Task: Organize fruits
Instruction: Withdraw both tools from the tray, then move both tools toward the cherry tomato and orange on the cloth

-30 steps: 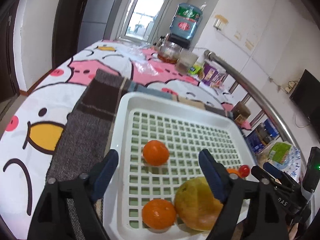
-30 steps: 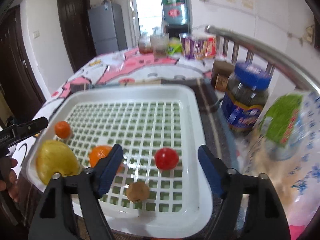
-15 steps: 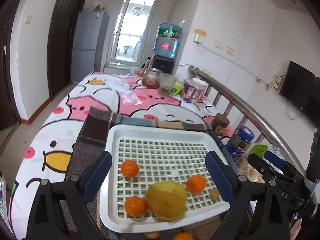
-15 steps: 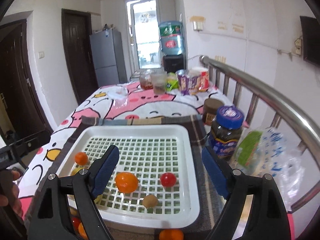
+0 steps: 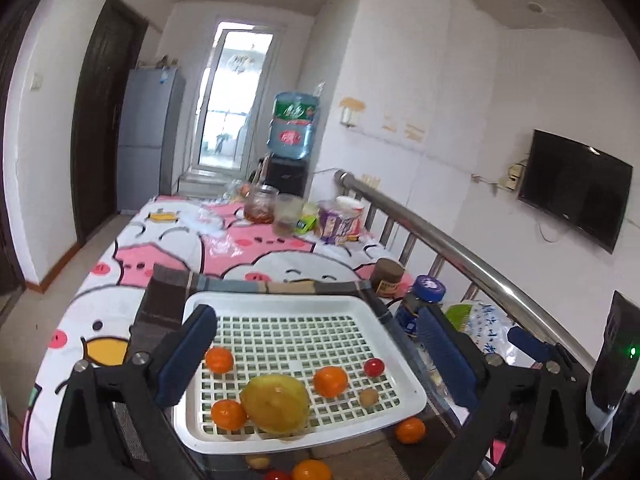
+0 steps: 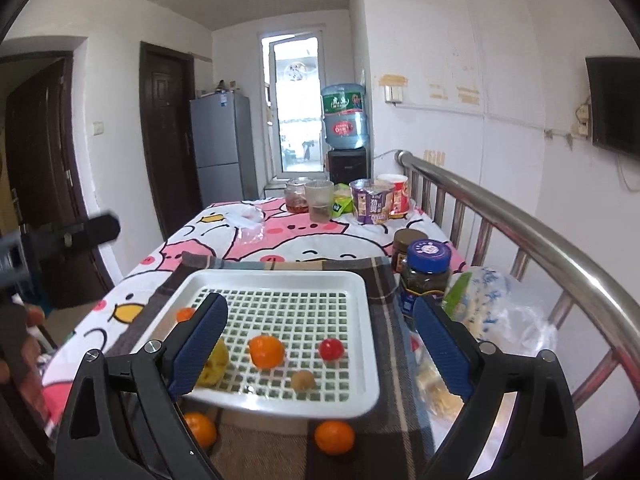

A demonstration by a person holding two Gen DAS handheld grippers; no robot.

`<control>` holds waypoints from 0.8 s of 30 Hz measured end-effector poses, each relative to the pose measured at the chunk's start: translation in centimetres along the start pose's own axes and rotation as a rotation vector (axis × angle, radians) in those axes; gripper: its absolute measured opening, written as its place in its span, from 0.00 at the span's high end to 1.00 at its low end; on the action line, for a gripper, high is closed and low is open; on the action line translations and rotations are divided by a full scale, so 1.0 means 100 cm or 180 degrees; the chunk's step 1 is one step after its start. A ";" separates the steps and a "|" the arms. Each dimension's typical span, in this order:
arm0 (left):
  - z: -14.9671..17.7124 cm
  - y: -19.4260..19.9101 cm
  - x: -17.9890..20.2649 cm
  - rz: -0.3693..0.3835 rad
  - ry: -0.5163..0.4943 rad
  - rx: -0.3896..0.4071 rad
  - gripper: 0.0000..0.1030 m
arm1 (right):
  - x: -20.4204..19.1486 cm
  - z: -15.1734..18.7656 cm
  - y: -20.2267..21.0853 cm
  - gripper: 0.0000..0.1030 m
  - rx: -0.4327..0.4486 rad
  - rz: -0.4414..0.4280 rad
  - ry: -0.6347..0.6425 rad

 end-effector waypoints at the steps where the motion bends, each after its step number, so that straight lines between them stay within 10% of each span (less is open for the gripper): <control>1: 0.002 0.002 0.003 -0.0019 -0.0047 0.0036 0.00 | 0.000 0.002 0.005 0.06 0.0028 0.0008 0.0030; 24: 0.107 0.011 -0.026 -0.0245 0.0095 -0.0512 0.00 | 0.001 0.061 0.025 0.00 -0.0011 -0.0118 0.0010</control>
Point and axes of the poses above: each gripper's, at about its wrist camera, not at the fingertips, and y roughly against the way its jaws point, x to its right, z to its underside, the point moved 8 cm from there along -y, roughly the way its jaws point, and after that the axes turned 2 degrees about -z, right-handed, at the moved point
